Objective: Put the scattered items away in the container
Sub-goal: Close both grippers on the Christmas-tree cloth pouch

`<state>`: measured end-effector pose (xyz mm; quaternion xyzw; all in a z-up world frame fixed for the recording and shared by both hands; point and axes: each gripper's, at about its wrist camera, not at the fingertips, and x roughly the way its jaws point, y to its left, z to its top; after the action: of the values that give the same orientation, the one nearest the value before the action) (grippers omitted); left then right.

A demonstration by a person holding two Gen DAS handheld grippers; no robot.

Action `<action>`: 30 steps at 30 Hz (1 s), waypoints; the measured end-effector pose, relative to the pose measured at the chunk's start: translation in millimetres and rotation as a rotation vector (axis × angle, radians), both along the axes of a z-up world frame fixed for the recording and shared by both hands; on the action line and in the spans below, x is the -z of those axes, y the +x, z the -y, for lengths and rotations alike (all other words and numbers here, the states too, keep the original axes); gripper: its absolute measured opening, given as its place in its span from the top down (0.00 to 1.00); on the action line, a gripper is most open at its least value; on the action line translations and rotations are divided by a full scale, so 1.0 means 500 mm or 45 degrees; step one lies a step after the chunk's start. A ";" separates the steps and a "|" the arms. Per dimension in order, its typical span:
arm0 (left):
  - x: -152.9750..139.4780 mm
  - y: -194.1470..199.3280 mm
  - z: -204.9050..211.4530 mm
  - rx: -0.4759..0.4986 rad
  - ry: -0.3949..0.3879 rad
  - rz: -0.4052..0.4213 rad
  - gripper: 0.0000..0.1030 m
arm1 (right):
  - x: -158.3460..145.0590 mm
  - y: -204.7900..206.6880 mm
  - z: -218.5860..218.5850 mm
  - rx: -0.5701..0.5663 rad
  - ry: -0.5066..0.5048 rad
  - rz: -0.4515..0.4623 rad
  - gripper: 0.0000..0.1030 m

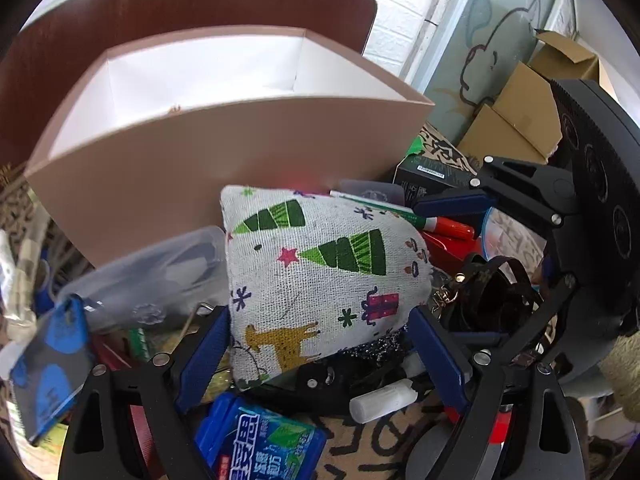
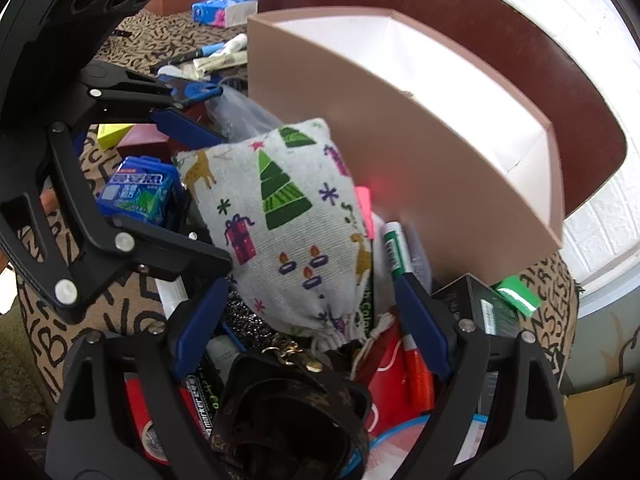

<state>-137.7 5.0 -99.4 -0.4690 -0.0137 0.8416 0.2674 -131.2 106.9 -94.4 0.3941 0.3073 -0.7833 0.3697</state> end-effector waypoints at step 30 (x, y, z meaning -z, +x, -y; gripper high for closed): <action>-0.018 0.007 0.015 -0.001 0.085 -0.084 0.50 | -0.004 -0.022 -0.020 0.110 -0.154 0.172 0.54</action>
<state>-134.4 -2.7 -90.2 -0.4317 -0.0331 0.8559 0.2830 -142.4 116.8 -92.3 0.4357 0.2165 -0.7873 0.3786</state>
